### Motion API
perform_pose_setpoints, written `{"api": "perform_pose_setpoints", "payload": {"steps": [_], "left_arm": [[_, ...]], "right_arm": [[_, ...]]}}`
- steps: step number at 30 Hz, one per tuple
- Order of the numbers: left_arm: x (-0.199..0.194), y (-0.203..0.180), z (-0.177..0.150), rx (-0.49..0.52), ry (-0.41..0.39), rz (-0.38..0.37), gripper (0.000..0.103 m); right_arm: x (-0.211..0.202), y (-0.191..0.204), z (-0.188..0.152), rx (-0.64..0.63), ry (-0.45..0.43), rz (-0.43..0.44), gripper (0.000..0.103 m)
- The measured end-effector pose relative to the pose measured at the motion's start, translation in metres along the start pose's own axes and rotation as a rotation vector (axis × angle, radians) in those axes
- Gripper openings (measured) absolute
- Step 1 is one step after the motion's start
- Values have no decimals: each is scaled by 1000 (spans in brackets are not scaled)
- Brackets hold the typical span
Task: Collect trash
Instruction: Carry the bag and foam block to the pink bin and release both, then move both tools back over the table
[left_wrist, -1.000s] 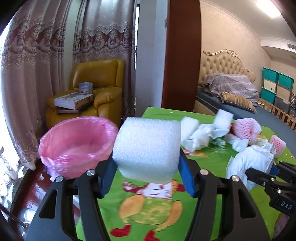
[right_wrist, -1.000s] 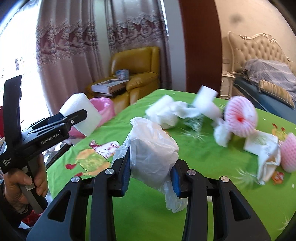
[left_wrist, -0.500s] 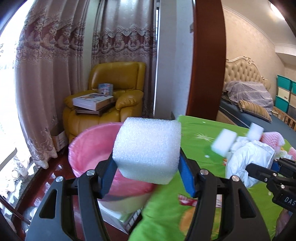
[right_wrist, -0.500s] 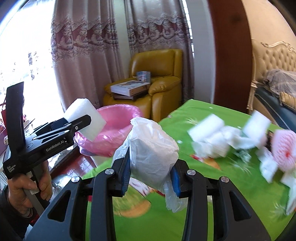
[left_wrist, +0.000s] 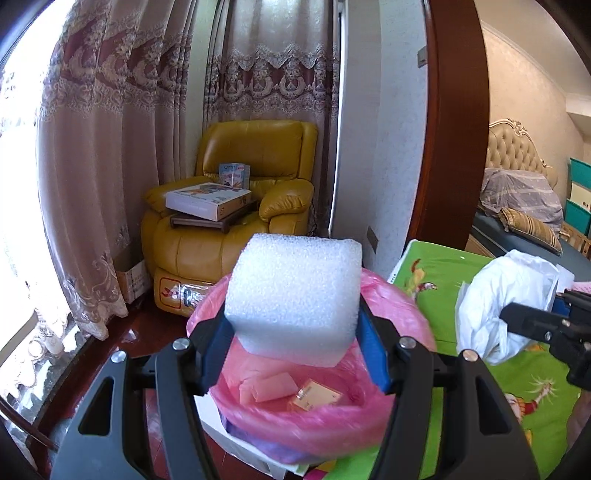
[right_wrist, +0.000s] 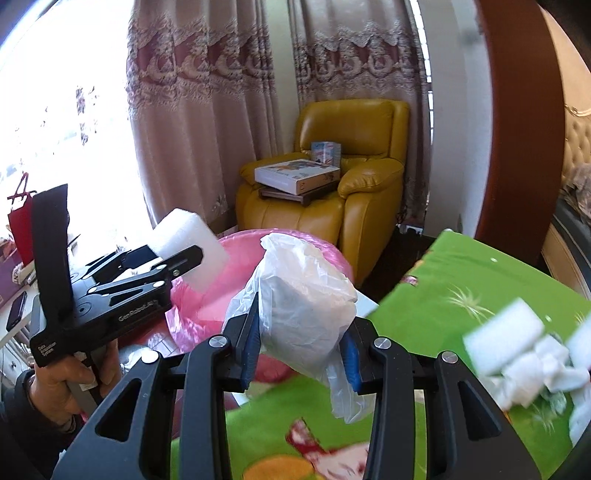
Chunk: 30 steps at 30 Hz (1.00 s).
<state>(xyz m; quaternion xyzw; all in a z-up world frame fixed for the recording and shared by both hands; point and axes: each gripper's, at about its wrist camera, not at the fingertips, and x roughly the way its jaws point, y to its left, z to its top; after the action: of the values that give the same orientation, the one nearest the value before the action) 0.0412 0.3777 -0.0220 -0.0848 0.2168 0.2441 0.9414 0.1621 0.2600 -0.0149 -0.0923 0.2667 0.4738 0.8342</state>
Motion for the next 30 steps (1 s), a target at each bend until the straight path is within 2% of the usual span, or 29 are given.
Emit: {"api": "perform_pose_setpoints", "payload": {"steps": [9, 20, 21, 22, 24, 27, 30], "left_arm": [[44, 34, 15, -17, 40, 0, 60], [62, 43, 14, -16, 66, -16, 61], [63, 43, 14, -11, 65, -12, 62], [63, 42, 14, -3, 64, -3, 69], [62, 43, 16, 3, 57, 12, 75], [57, 43, 16, 7, 53, 23, 79], [50, 45, 16, -2, 38, 46, 89]], "right_arm": [[45, 3, 22, -2, 26, 6, 39], [70, 9, 19, -16, 53, 5, 41], [72, 10, 19, -25, 55, 4, 47], [74, 12, 18, -32, 59, -3, 53], [78, 16, 17, -43, 61, -5, 80], [76, 19, 16, -62, 52, -3, 82], [63, 18, 15, -64, 33, -2, 82]]}}
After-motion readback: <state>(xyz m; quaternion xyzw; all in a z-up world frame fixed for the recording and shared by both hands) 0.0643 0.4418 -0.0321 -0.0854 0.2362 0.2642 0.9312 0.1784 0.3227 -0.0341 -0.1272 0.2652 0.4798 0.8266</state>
